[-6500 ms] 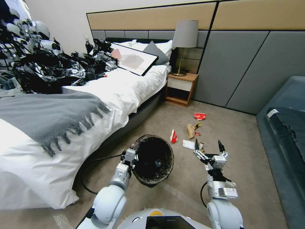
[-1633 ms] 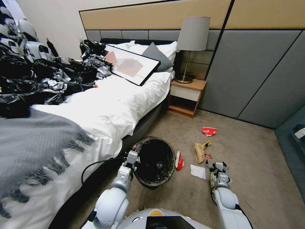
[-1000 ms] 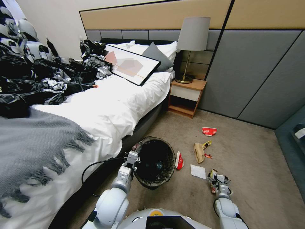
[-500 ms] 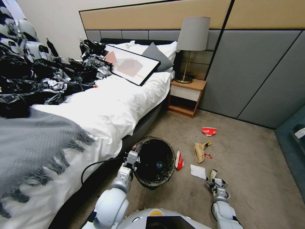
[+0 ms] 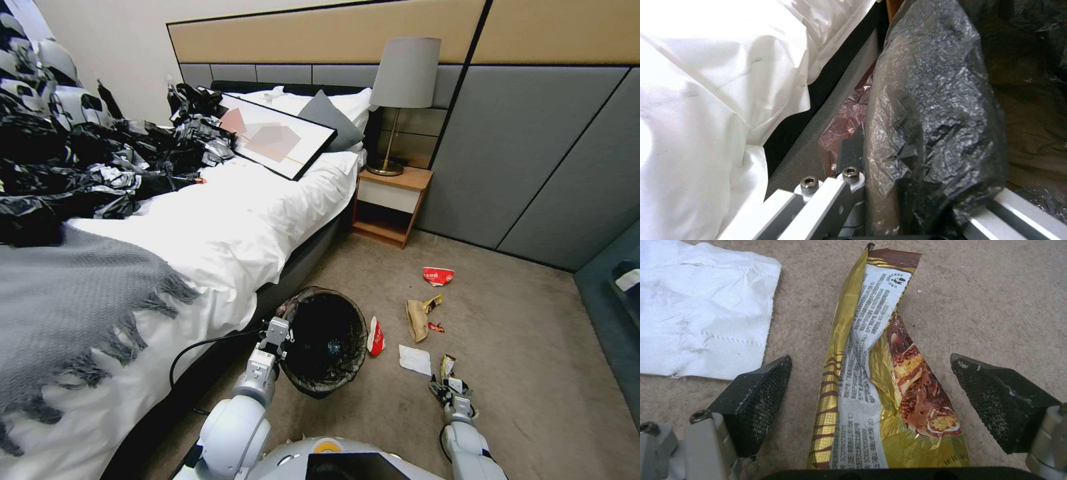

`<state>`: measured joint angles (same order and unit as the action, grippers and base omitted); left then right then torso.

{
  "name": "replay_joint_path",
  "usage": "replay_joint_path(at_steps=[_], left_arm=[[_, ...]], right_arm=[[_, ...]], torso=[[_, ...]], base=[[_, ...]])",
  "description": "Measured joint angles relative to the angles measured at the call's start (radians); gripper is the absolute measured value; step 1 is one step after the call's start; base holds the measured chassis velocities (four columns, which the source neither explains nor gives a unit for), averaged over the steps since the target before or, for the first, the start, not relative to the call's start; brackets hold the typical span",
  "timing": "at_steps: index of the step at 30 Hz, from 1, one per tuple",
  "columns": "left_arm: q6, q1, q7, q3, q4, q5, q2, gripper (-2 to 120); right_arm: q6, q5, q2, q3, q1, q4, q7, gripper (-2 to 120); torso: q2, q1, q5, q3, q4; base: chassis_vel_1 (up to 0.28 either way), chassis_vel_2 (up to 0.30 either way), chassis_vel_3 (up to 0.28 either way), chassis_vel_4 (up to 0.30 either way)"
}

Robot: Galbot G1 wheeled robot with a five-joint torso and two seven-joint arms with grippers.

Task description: Pick up the trash bin, then pick up the garbage from the floor and place it into the trash bin.

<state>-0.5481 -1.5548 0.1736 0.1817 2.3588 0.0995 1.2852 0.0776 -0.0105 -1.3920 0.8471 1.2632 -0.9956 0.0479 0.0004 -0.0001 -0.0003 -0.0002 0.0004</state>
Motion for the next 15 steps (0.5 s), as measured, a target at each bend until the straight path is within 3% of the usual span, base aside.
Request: replay_joint_path(at_steps=[15], left_arm=[[0.002,0.004,-0.001,-0.004,-0.004,0.001,-0.002,1]], right_arm=[[0.013,-0.026,-0.002,0.012,0.039,-0.055,-0.004,56]], torso=[[0.000,0.000,0.0017,0.000,0.0002]], base=[[0.000,0.000,0.000,0.000]])
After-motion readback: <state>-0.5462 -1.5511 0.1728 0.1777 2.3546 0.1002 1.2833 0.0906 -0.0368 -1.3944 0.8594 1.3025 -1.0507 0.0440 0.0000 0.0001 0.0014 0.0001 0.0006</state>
